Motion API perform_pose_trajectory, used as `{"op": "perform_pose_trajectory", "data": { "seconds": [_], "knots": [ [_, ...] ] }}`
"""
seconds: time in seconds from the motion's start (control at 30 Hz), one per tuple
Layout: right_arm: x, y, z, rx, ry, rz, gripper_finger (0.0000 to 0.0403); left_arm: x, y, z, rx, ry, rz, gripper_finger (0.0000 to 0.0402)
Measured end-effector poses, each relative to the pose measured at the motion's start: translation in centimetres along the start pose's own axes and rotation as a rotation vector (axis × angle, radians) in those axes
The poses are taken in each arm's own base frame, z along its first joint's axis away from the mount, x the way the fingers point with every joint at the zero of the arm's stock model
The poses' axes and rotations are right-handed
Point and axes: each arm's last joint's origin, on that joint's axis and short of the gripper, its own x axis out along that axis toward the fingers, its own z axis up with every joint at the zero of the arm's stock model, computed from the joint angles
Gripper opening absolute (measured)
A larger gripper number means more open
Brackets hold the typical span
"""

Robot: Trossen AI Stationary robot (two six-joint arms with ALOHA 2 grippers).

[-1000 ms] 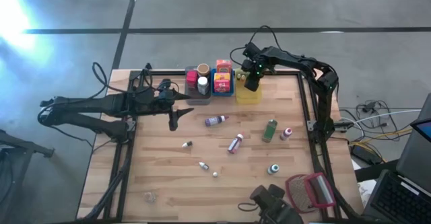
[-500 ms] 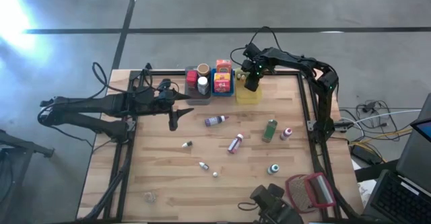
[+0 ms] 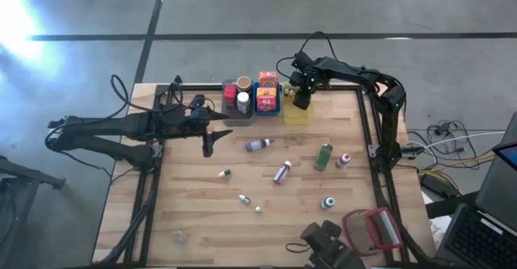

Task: Pick & Place Kitchen Items
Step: Put the right small pink food coloring bottle into the yellow bin

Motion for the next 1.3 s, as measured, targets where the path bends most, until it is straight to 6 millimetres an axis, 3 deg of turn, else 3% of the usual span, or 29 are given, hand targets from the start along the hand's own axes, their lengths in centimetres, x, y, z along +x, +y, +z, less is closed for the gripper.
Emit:
{"op": "perform_pose_trajectory", "data": {
  "seconds": [0.1, 0.33, 0.63, 0.93, 1.3],
  "knots": [
    [-0.7, 0.0, 0.0, -0.008, -0.015, -0.008, 0.0149, 0.0, 0.0, 0.0, 0.000, 0.000, 0.000, 0.0223],
    [-4.6, 0.1, -0.1, -0.014, -0.092, -0.053, 0.0164, 0.0, 0.0, 0.0, 0.000, 0.000, 0.000, 0.0223],
    [-9.5, 2.1, -1.3, -0.049, -0.110, -0.046, 0.0135, 0.0, 0.0, 0.0, 0.000, 0.000, 0.000, 0.0223],
    [-13.4, 6.3, -2.0, -0.129, -0.175, -0.021, 0.0106, 0.0, 0.0, 0.0, 0.000, 0.000, 0.000, 0.0223],
    [-16.5, 14.1, -3.2, -0.272, -0.246, 0.068, 0.0090, 0.0, 0.0, 0.0, 0.000, 0.000, 0.000, 0.0223]
  ]
}}
